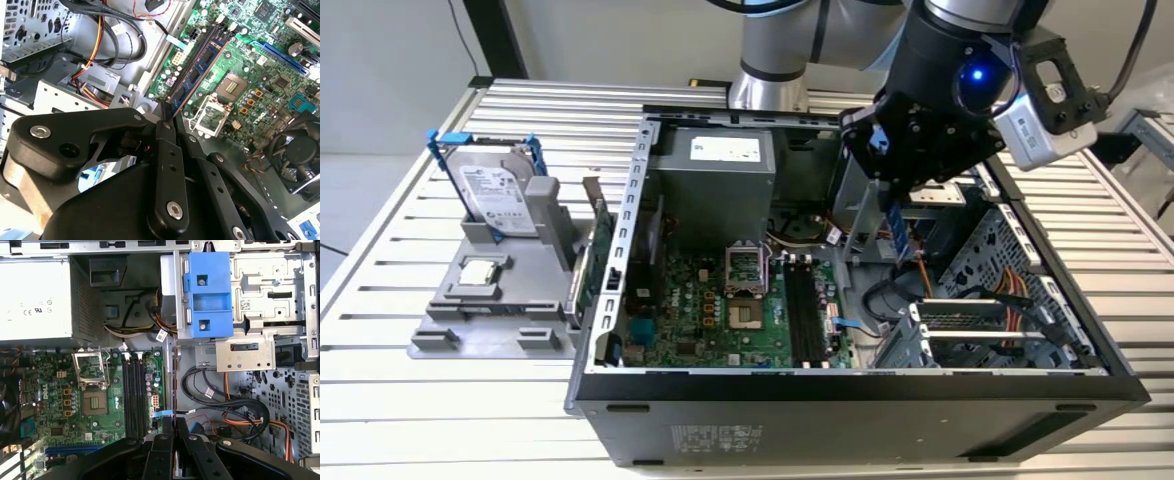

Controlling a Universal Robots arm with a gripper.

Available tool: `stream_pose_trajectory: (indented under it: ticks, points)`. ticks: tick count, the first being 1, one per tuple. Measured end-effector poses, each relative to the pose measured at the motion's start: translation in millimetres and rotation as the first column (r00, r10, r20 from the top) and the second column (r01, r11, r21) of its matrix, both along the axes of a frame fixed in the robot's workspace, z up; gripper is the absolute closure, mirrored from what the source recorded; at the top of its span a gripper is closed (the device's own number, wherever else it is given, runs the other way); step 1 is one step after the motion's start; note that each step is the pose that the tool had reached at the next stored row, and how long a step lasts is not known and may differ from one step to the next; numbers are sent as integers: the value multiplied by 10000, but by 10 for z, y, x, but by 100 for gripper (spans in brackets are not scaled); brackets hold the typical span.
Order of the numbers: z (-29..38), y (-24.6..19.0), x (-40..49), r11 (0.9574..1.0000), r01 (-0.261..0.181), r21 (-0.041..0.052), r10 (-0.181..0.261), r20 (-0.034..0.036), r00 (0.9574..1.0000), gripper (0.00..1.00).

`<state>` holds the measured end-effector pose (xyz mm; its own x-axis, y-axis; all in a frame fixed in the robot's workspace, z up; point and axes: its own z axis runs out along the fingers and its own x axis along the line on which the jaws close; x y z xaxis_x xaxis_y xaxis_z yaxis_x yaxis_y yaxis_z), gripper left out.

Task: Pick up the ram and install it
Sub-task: 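Insert the ram into the slot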

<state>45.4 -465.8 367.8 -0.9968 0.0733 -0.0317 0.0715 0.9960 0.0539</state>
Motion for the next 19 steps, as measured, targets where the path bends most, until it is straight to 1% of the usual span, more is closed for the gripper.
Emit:
stream_pose_trajectory:
  ticks: [11, 19]
  points:
    - [-72, 0, 0, 10000, 0, -2, 0, -1, 10000, 100]
    - [-121, 0, -6, 10000, 2, -23, -2, -2, 10000, 100]
